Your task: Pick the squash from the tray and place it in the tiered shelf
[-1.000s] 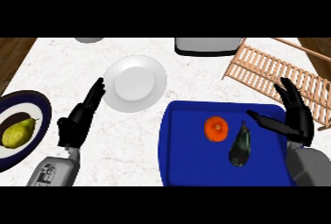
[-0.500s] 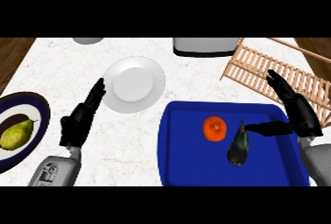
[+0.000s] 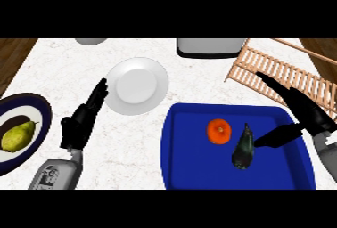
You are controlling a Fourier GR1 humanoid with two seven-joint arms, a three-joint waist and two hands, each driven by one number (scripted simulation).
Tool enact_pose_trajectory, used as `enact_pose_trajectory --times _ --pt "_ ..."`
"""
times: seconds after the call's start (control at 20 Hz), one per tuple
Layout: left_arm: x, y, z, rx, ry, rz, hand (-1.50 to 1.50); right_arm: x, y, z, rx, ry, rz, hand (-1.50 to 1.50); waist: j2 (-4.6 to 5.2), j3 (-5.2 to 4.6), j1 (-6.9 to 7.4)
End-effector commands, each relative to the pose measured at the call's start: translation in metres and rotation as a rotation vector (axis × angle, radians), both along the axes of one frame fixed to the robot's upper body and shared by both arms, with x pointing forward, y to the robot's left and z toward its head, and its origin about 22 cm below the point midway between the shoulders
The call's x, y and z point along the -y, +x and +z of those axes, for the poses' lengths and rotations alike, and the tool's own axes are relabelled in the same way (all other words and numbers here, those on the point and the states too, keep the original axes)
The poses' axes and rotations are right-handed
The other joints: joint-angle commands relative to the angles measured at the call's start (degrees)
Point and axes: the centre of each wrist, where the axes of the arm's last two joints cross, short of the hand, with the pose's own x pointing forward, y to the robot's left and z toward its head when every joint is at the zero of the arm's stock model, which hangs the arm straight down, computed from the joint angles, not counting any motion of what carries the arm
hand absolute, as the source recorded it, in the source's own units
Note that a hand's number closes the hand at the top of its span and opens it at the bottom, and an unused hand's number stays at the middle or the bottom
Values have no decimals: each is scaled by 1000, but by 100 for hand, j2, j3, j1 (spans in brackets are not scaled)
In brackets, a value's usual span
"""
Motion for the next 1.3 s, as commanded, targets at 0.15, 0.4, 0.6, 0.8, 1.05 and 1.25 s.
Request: enact_pose_trajectory --times 0.15,0.4,0.6,0.8,1.05,1.25 --pt "12 -14 -10 -15 -4 7 0 -50 -26 40 -87 -242 26 -150 4 6 -10" --pt "-7 -9 6 15 4 12 0 -62 -36 18 -105 -238 23 -150 28 14 20" --pt "6 -6 -7 5 7 -7 0 -74 -49 45 -81 -223 4 -150 28 14 2" --pt "7 -4 1 9 -6 9 0 -94 -29 19 -53 -248 -11 -150 34 15 40" --pt "5 -8 5 8 5 7 0 -83 -40 18 -60 -237 -43 -150 32 15 21" --pt "2 9 -12 5 -10 -2 0 -81 -41 30 -74 -238 -31 -150 35 14 0"
